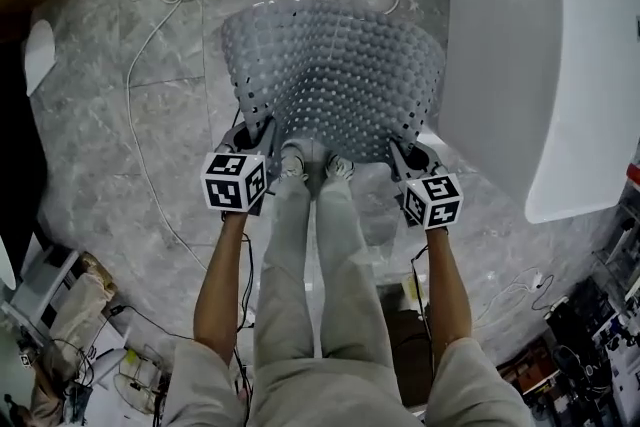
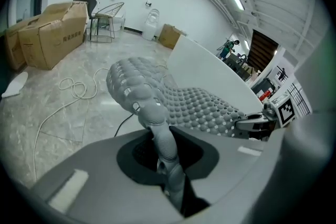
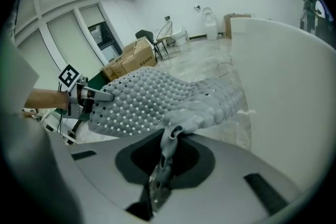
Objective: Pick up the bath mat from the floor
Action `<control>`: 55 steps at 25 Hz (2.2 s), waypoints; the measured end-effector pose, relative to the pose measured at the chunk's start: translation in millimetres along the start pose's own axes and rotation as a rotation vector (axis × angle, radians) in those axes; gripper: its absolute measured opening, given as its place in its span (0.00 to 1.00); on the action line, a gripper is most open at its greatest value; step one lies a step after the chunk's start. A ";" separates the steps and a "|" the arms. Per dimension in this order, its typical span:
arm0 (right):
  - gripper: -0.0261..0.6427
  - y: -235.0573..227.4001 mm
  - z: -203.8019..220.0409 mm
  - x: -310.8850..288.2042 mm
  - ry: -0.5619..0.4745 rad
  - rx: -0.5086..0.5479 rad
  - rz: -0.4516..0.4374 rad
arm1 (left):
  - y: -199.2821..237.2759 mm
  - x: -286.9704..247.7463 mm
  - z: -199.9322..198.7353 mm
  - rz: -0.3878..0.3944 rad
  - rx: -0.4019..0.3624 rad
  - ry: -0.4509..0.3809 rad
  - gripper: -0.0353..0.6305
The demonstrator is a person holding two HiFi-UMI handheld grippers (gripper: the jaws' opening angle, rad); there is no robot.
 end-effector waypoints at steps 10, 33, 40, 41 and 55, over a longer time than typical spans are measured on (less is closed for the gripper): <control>0.10 55.3 -62.6 100.6 -0.126 0.064 -0.002 | -53.2 90.4 -78.4 0.004 -0.064 -0.075 0.13; 0.10 159.9 -176.0 326.8 -0.462 0.119 0.052 | -156.1 290.5 -225.3 0.022 -0.211 -0.312 0.13; 0.10 184.7 -184.5 367.5 -0.528 0.144 0.059 | -173.9 327.5 -237.0 0.027 -0.244 -0.351 0.13; 0.10 187.9 -184.2 370.2 -0.536 0.144 0.060 | -174.8 330.7 -237.9 0.031 -0.251 -0.354 0.13; 0.10 203.3 -183.8 387.1 -0.590 0.163 0.072 | -174.0 348.2 -247.4 0.041 -0.264 -0.395 0.13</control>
Point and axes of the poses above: the fingertips, and each gripper's own axes: x backward along the fingers, y to its left, z out of its underside, the point moved 10 cm from there along x, backward along the fingers, and after that the axes turned 12 degrees about -x, right-handed, at the moved point
